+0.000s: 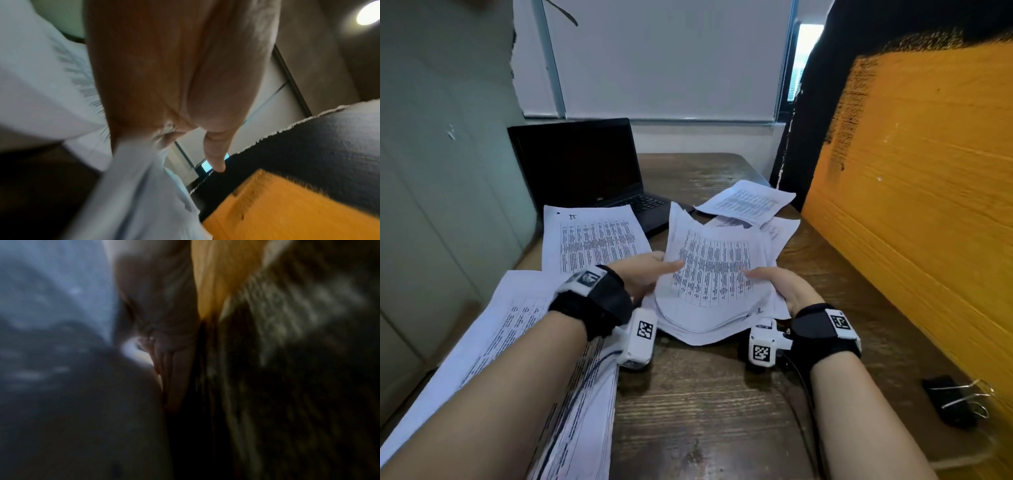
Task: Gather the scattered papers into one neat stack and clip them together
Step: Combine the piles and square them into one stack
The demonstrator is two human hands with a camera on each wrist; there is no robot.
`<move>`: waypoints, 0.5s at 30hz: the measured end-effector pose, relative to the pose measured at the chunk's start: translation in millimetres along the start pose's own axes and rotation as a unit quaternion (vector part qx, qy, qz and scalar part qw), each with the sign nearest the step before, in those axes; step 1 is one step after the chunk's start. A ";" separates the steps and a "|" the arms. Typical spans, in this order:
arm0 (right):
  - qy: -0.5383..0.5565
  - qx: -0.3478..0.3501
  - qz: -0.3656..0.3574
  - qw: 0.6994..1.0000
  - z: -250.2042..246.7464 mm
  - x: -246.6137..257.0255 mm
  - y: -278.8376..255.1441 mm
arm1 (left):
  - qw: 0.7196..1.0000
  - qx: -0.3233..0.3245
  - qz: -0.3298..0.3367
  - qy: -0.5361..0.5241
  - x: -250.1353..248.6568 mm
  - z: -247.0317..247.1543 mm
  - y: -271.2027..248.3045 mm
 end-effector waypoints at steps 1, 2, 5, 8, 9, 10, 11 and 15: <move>-0.028 -0.047 -0.019 0.998 -9.0 1.4 4.7 | 0.999 -0.031 0.009 -0.012 -10.5 -16.5 2.8; -0.053 -0.077 -0.030 0.995 -15.6 2.4 7.7 | 0.997 -0.071 0.020 -0.032 -21.7 -36.5 4.6; -0.113 -0.052 -0.023 0.992 -12.5 6.5 -1.8 | 0.974 -0.219 0.030 -0.043 -42.7 -111.7 6.0; -0.170 0.018 -0.037 0.985 -4.7 10.0 -6.4 | 0.929 -0.346 -0.036 0.124 -36.8 -176.0 -6.6; -0.171 0.036 -0.043 0.984 -2.9 10.4 -4.2 | 0.915 -0.350 -0.065 0.189 -34.6 -185.8 -10.8; -0.173 0.047 -0.046 0.983 -1.7 9.2 -0.2 | 0.904 -0.336 -0.103 0.241 -27.3 -189.5 -12.6; -0.177 0.050 -0.046 0.982 -0.7 7.7 2.9 | 0.898 -0.301 -0.152 0.284 -21.9 -188.8 -14.2; -0.114 0.050 -0.034 0.992 -2.0 -1.7 15.4 | 0.881 -0.217 -0.198 0.371 -12.1 -184.2 -11.7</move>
Point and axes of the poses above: each hand's wrist, its own y-axis towards the middle knuckle, its own z-axis out of the palm, x = y × z, the point moved 8 cm from there along y, towards the middle knuckle, and after that the axes turned 8 degrees about -y, right-handed, at the moved point
